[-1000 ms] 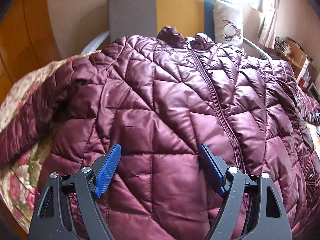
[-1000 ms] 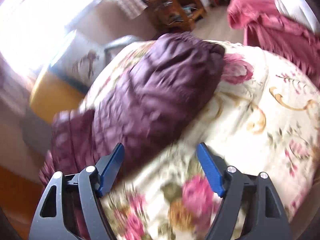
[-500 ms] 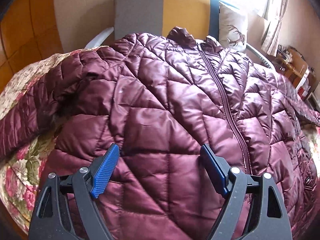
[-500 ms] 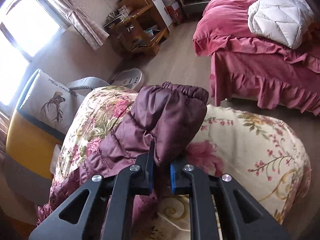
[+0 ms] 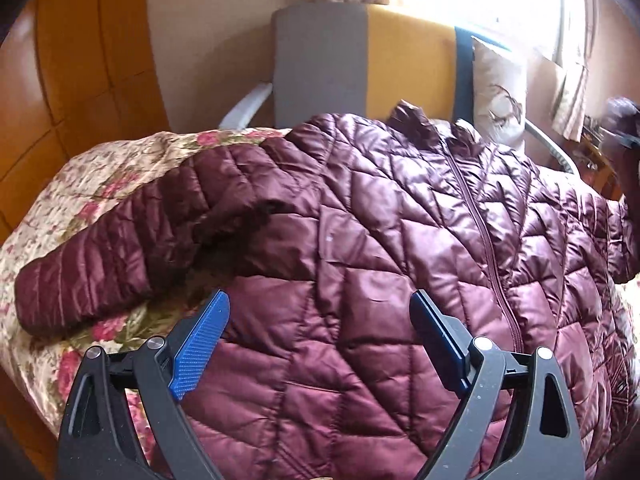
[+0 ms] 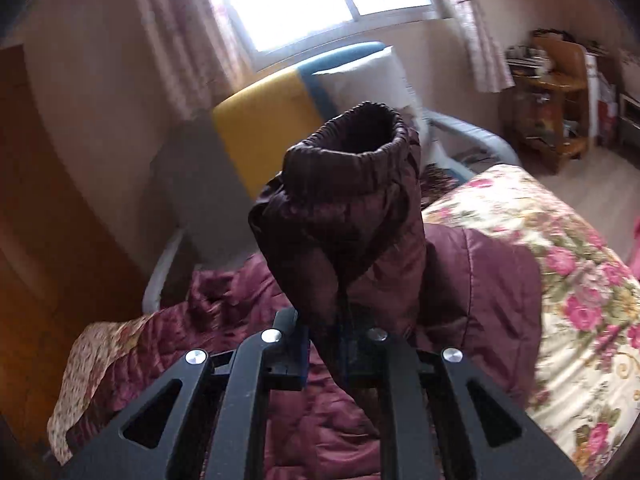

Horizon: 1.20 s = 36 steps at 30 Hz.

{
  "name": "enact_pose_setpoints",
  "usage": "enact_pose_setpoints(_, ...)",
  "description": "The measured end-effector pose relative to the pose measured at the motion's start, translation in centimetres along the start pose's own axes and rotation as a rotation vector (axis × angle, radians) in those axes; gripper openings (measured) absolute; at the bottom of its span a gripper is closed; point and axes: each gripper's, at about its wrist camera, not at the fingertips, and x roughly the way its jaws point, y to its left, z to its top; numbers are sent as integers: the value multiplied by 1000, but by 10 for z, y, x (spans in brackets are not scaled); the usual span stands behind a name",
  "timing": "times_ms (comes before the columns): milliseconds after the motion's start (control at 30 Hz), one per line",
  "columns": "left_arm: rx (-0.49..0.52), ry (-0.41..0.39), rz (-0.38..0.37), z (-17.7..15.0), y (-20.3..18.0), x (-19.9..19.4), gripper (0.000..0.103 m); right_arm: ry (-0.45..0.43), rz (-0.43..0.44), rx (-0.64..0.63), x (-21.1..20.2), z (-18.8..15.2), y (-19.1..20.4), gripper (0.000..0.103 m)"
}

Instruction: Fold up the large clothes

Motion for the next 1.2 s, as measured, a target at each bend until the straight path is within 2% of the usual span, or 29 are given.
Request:
enact_pose_setpoints(100,-18,-17,-1,1,11,-6,93,93,97,-86,41,-25,71,10)
enact_pose_setpoints(200,-31,-25,1,2,20,-9,93,179,159,-146,72,-49,117,10)
enact_pose_setpoints(300,-44,-26,-4,2,29,-10,93,265,210,-191,98,-75,155,10)
enact_pose_setpoints(433,-57,-27,-16,3,39,-9,93,324,232,-226,117,-98,181,10)
enact_pose_setpoints(500,-58,-35,-16,4,41,-10,93,332,241,-233,118,-101,185,16)
enact_pose_setpoints(533,-58,-38,-15,4,42,-10,93,331,262,-226,111,-106,190,27)
enact_pose_setpoints(567,-58,-42,-15,5,42,-11,93,326,282,-216,107,-107,188,45)
enact_pose_setpoints(600,-57,-45,-14,6,42,-10,93,315,296,-209,103,-106,187,54)
enact_pose_setpoints(633,-56,-48,-14,7,41,-11,93,304,312,-195,97,-103,185,69)
enact_pose_setpoints(667,-56,-45,-22,8,41,-10,93,297,319,-186,95,-100,181,72)
enact_pose_setpoints(767,-88,-20,-75,12,40,-6,93,248,335,-147,70,-90,160,72)
enact_pose_setpoints(833,-109,-4,-127,18,41,-2,93,214,326,-97,51,-84,130,72)
enact_pose_setpoints(967,-144,9,-209,34,40,12,93,161,237,-3,18,-81,59,72)
enact_pose_setpoints(1100,-172,25,-242,53,38,36,93,135,107,123,-7,-87,-26,72)
enact_pose_setpoints(1200,-179,46,-250,69,30,60,91,135,34,184,-10,-89,-65,66)
